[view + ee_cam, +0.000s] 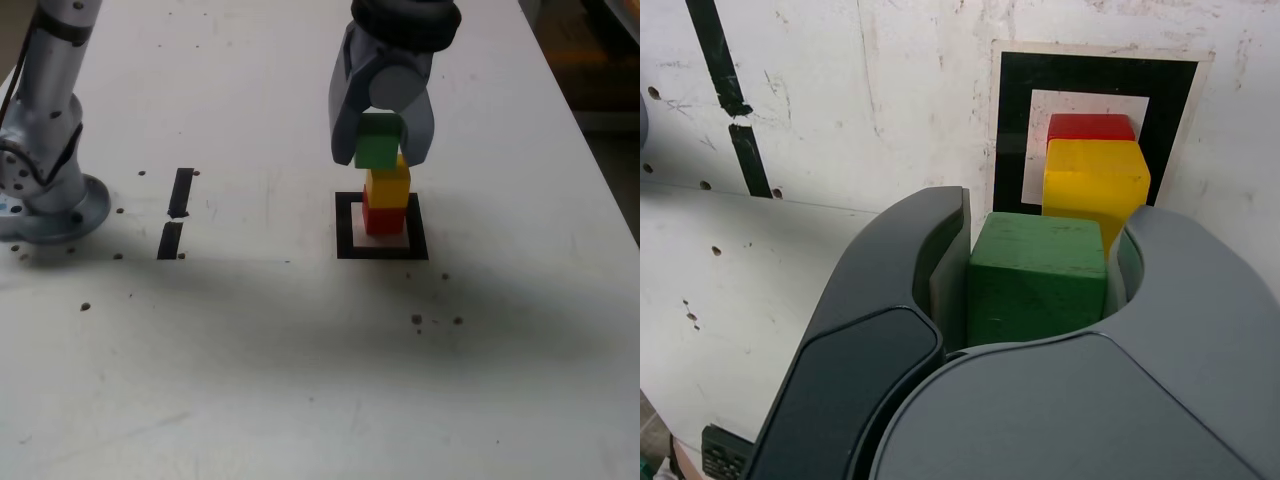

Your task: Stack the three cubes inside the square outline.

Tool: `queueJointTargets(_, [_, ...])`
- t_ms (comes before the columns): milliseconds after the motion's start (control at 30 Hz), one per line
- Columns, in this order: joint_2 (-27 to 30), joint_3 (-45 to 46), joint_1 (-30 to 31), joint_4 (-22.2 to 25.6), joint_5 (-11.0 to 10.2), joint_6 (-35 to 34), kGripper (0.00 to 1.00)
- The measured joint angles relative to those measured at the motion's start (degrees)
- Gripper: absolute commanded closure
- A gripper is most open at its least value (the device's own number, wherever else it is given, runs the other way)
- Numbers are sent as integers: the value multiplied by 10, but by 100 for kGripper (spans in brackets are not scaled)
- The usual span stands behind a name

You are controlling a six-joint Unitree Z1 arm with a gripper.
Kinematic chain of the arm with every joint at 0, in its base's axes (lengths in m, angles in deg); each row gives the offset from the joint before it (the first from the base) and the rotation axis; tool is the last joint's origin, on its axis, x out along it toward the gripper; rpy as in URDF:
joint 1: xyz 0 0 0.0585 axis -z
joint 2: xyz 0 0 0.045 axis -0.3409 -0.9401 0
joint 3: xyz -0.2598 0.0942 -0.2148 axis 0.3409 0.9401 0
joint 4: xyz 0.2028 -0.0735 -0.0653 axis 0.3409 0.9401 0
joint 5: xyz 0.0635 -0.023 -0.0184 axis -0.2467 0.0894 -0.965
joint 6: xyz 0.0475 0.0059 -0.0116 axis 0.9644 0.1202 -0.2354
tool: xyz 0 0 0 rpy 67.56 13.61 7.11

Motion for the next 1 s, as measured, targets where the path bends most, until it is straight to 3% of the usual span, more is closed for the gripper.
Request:
queueJointTargets(600, [-17, -7, 0, -14, -12, 0, 77])
queueJointTargets(867, [-24, -8, 0, -17, -16, 6, 72])
queueJointTargets(1000, [-24, -11, 0, -18, -16, 8, 62])
